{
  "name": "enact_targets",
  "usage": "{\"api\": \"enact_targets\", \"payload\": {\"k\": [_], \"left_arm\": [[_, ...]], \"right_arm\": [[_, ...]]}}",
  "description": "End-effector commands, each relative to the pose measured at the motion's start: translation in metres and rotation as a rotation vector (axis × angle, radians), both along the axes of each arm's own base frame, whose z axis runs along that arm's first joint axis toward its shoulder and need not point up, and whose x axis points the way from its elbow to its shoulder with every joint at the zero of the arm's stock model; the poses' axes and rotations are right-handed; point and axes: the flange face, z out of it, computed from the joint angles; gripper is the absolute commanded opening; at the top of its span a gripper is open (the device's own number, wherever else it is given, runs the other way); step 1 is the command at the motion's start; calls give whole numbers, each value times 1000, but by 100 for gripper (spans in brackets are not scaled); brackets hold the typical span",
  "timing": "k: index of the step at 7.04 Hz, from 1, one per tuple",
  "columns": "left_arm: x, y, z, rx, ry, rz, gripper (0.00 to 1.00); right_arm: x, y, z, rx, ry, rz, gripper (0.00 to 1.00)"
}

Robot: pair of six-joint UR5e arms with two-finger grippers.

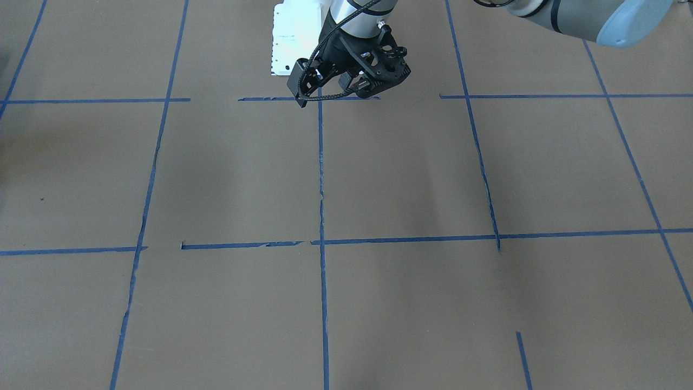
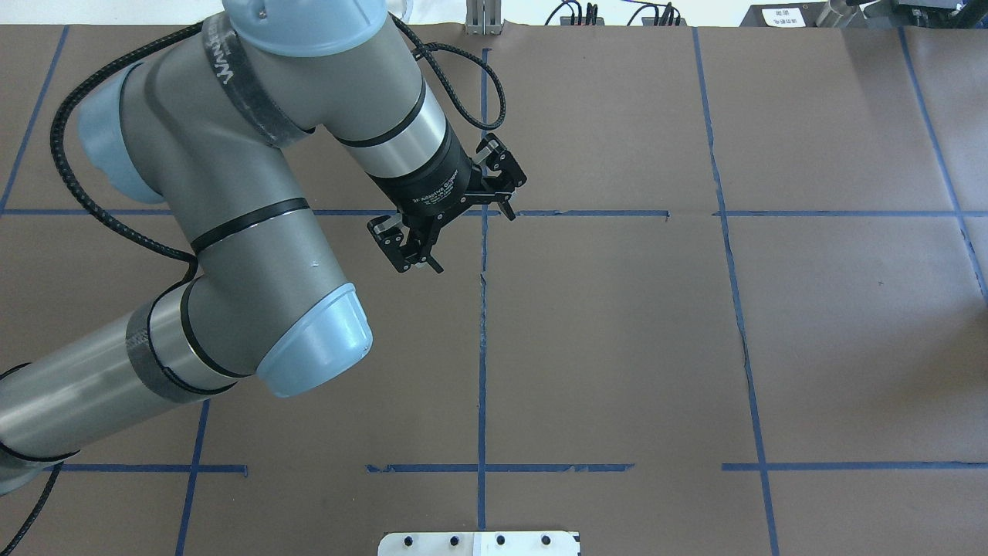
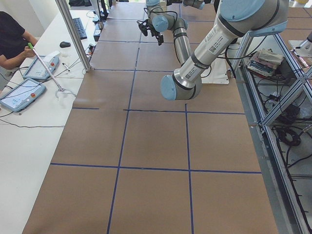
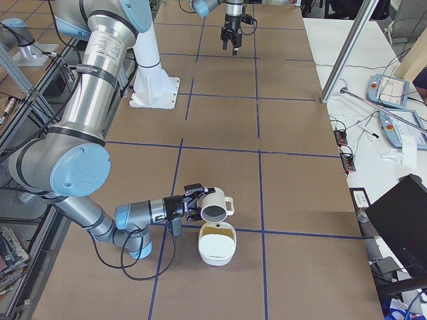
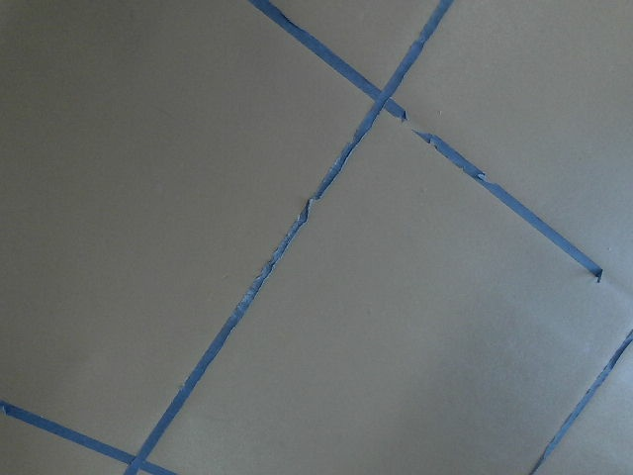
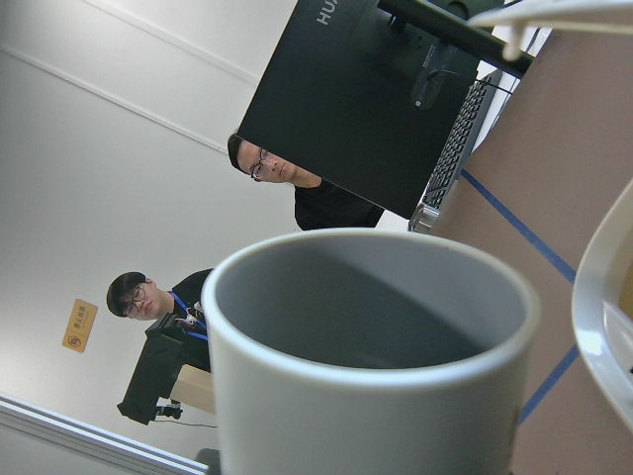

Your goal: Left arm hands cup to right arm to dump lemon

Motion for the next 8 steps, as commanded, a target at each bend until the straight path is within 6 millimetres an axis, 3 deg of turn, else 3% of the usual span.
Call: {"api": "enact_targets", "payload": {"k": [1, 5, 6, 8], "left_arm": [[-3, 2, -2, 5, 6, -2, 100], [-6, 5, -5, 2, 11, -4, 100], [-6, 4, -3, 2, 8, -6, 100], [-9, 1, -4, 7, 10, -12, 100]], "right_arm": [[14, 1, 5, -54, -251, 7, 19], [-5, -15, 3, -101, -766, -17, 28], [-3, -14, 3, -121, -867, -39, 29], [22, -4, 9, -163, -999, -58, 30]]}}
